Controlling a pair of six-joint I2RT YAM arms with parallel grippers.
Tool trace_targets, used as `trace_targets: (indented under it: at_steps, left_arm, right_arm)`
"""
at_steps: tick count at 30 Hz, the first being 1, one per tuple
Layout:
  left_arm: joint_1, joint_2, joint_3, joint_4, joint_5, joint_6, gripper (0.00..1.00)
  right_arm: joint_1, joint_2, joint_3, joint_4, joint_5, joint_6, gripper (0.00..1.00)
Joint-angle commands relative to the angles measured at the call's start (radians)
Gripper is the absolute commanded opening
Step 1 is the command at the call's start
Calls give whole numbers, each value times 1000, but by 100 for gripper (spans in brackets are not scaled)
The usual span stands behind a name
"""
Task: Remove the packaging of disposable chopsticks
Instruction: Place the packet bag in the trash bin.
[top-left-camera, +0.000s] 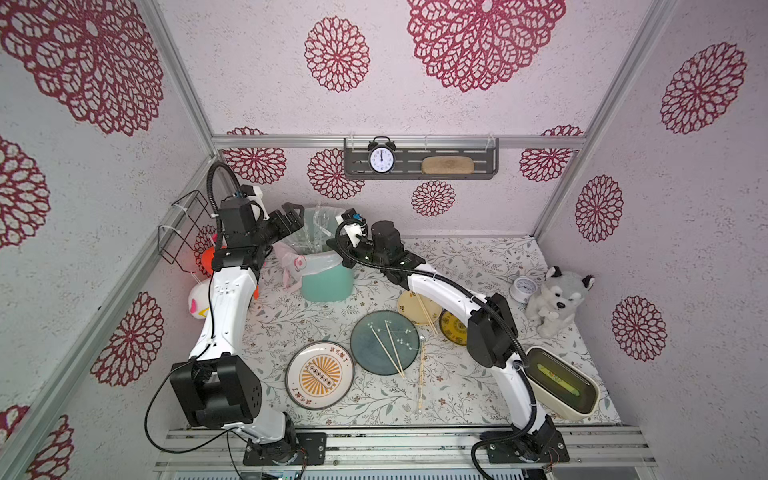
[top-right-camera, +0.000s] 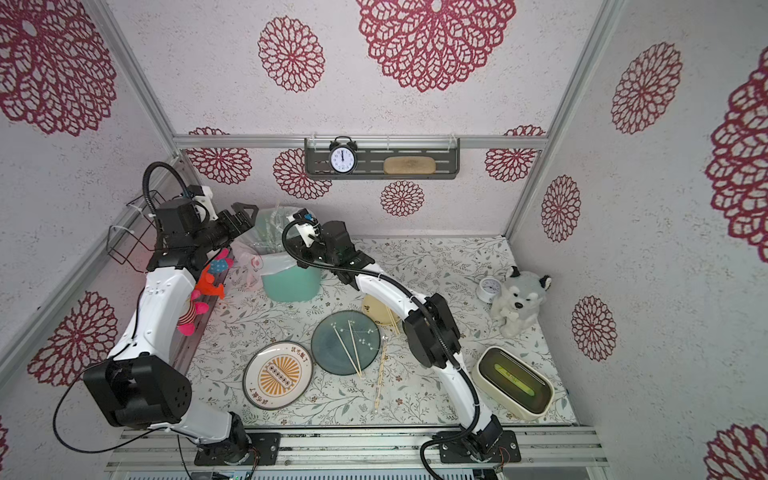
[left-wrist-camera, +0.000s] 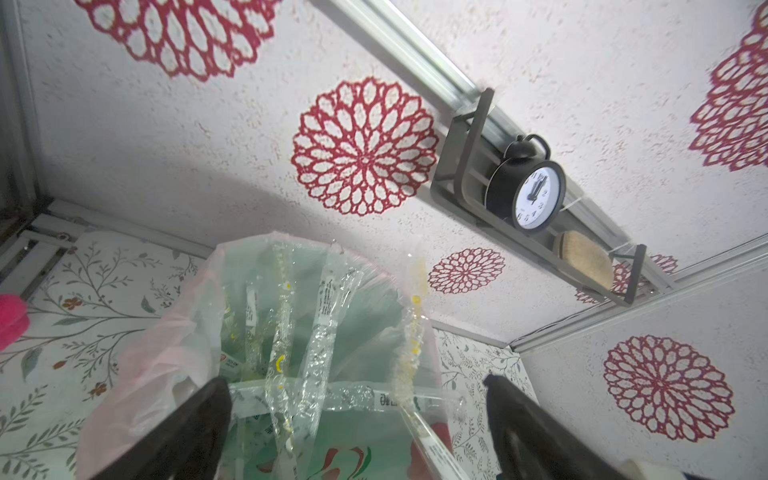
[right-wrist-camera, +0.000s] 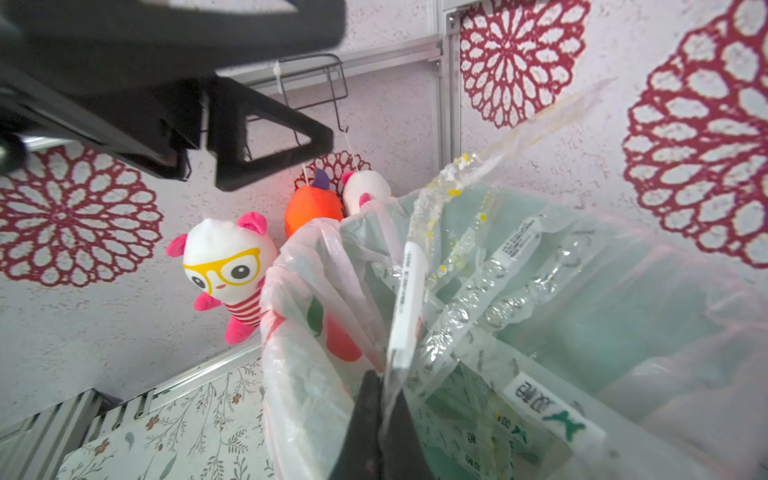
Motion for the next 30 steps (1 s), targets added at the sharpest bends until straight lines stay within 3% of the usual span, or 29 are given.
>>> trace_targets:
  at_steps: [1, 2, 3, 5, 6, 13, 15, 16, 21, 26, 30]
  left_arm:
    - [-10, -33, -4, 59, 24, -25, 98]
    - [-13, -30, -7, 63, 34, -26, 98]
    - [-14, -28, -8, 63, 39, -25, 98]
    - [-14, -25, -11, 61, 43, -23, 98]
    - [-16, -24, -14, 61, 39, -21, 98]
    - [-37, -18, -12, 46, 40, 0, 98]
    - [-46, -48, -43, 60, 42, 7, 98]
    - [-56, -72, -66, 71, 28, 17, 98]
    - [-174, -261, -183, 36, -153, 126, 98]
    - [-263, -422, -375, 100, -144, 101, 98]
    - [-335, -482, -403, 51, -226, 119, 98]
  right_arm:
    - [0, -19, 86, -107, 33, -46, 0]
    - [0, 0, 124, -141, 28, -47, 11]
    - [0, 16, 163, -177, 28, -46, 31]
    - [-1, 34, 208, -220, 27, -47, 60]
    - [-1, 31, 208, -224, 36, -47, 67]
    - [0, -12, 198, -243, 31, -60, 83]
    - [4, -60, 144, -229, 42, -54, 97]
    - [10, -94, 105, -223, 52, -66, 99]
    - [82, -377, -227, -175, 233, -183, 99]
    - [114, -725, -684, 0, 315, -109, 99]
    - [116, -888, -826, -22, 331, -48, 99]
